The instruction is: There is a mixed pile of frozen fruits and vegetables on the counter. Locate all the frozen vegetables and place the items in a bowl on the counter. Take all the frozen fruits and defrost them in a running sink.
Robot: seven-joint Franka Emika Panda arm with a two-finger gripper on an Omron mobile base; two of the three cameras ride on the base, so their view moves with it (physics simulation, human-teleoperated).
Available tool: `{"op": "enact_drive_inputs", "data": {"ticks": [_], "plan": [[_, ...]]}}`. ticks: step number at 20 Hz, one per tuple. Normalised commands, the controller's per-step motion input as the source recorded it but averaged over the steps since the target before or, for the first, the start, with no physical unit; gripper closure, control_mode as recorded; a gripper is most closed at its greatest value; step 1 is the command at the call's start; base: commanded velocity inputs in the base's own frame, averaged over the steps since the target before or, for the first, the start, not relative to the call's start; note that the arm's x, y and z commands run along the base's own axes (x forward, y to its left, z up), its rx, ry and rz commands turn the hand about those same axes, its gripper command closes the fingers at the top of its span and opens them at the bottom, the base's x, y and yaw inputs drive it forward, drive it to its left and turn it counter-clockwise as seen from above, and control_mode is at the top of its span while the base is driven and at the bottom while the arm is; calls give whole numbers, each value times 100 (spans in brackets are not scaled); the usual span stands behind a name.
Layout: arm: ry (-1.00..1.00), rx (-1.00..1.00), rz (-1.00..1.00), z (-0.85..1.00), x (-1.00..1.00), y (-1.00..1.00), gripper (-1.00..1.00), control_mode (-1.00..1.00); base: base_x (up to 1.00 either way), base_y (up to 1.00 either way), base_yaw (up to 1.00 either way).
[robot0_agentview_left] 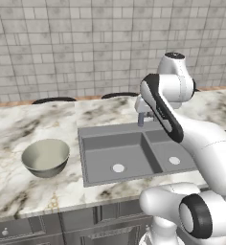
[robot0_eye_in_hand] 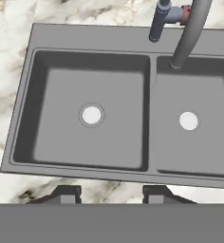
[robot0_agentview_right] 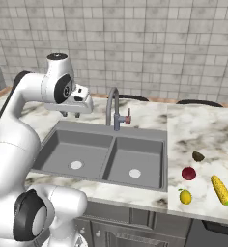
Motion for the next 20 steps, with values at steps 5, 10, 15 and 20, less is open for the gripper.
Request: {"op": "enact_drive_inputs", "data": {"ticks": [5,10,15,20], "plan": [[0,0,-4,0,0,-16,-100,-100,0,0,0],[3,-2,-11,-5,0,-49,-100,-100,0,0,0],[8,-4,-16,-8,10,-80,-100,-100,0,0,0],[7,-4,-19,-2,21,-81,-100,-100,0,0,0]]}}
